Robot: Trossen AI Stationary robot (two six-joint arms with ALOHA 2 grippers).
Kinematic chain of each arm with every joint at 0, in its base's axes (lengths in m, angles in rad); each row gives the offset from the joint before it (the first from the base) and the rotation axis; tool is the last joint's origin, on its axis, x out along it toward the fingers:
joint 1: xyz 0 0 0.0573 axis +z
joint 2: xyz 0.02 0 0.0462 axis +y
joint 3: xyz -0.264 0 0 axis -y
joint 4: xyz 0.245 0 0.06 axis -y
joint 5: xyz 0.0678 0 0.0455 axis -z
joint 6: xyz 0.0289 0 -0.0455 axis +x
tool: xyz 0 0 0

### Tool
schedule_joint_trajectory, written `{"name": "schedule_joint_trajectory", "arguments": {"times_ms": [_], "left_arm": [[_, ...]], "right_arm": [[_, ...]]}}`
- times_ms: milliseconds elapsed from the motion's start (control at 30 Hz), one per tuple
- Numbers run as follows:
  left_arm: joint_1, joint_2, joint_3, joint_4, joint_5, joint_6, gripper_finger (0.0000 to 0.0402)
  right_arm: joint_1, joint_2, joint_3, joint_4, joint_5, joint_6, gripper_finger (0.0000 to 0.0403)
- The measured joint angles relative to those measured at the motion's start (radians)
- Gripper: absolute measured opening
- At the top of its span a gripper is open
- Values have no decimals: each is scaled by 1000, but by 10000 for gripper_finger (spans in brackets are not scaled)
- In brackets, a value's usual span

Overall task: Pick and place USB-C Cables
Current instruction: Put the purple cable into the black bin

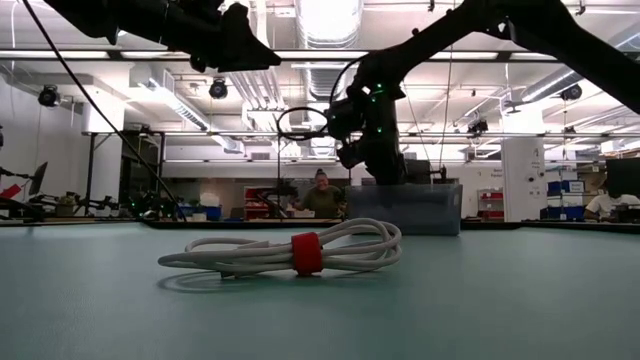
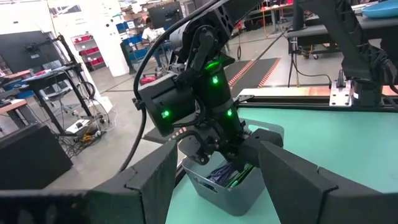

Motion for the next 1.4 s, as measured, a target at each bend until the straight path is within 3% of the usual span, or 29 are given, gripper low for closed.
{"name": "schedule_joint_trajectory", "arguments": {"times_ms": [467, 1400], "left_arm": [[0, 0, 0, -1, 0, 0, 210], [0, 0, 0, -1, 0, 0, 210]], "right_arm": [[-2, 17, 0, -1, 80, 26, 22], [-9, 20, 0, 19, 82, 51, 22]]}}
